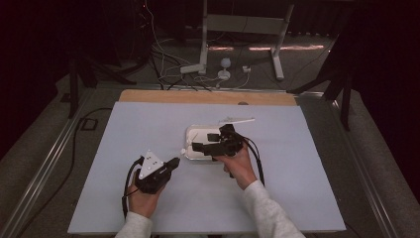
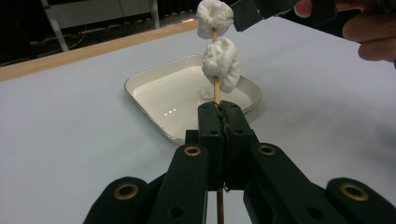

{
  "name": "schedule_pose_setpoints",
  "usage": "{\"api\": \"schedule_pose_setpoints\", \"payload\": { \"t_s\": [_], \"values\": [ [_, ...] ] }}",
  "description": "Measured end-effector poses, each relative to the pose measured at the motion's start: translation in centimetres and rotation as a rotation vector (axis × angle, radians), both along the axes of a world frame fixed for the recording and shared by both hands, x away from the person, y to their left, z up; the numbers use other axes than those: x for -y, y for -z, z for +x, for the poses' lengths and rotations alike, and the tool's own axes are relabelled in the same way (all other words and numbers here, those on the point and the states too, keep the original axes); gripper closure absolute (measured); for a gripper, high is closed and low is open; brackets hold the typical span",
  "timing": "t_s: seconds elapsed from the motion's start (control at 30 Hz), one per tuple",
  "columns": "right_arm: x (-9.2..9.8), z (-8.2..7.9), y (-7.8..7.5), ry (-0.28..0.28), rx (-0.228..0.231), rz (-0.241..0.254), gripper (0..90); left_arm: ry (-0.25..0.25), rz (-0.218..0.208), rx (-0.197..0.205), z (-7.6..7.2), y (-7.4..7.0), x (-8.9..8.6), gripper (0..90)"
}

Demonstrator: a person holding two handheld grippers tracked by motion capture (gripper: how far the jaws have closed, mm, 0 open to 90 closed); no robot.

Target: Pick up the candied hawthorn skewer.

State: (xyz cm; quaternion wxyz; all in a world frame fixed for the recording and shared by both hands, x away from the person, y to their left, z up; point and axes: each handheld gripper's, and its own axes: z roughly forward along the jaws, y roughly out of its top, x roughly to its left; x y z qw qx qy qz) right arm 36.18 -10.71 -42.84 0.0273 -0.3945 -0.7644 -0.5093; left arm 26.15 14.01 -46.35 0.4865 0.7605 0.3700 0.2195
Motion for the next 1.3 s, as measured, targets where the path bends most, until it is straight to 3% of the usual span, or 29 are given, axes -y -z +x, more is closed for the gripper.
{"api": "schedule_pose_setpoints", "payload": {
  "t_s": [0.27, 0.3, 0.43, 0.53, 0.63, 0.97, 1.1, 1.13, 1.3],
  "values": [
    [-1.0, -0.1, 0.2, -0.049, -0.026, 0.043, 40.1, 0.005, -0.003, 0.009, -0.1, 0.0, 0.2, 89.7],
    [-1.1, 0.0, 0.4, -0.044, -0.042, 0.056, 46.0, 0.006, -0.003, 0.010, -0.1, 0.0, 0.3, 89.7],
    [-1.1, 0.0, 0.4, -0.011, -0.049, 0.064, 54.1, 0.002, 0.001, 0.009, -0.1, -0.1, 0.3, 89.7],
    [-1.2, -0.3, 0.3, 0.004, -0.011, 0.032, 59.2, -0.004, 0.007, 0.006, 0.0, -0.1, 0.3, 89.7],
    [-1.5, -0.8, 0.2, 0.026, 0.046, -0.030, 63.4, -0.015, 0.015, 0.007, 0.0, -0.1, 0.3, 89.7],
    [-2.5, -1.8, 0.2, 0.035, 0.158, -0.154, 64.5, -0.043, 0.075, 0.019, -0.2, -0.2, 1.0, 89.7],
    [-2.9, -2.3, 0.1, 0.048, 0.220, -0.210, 66.8, -0.052, 0.085, 0.019, -0.3, -0.2, 1.1, 89.7],
    [-3.2, -2.6, 0.0, 0.062, 0.258, -0.244, 70.0, -0.051, 0.090, 0.012, -0.2, -0.2, 1.3, 89.7],
    [-3.8, -3.1, 0.0, 0.086, 0.325, -0.286, 73.9, -0.052, 0.086, 0.003, -0.3, -0.2, 1.5, 89.8]
  ]
}}
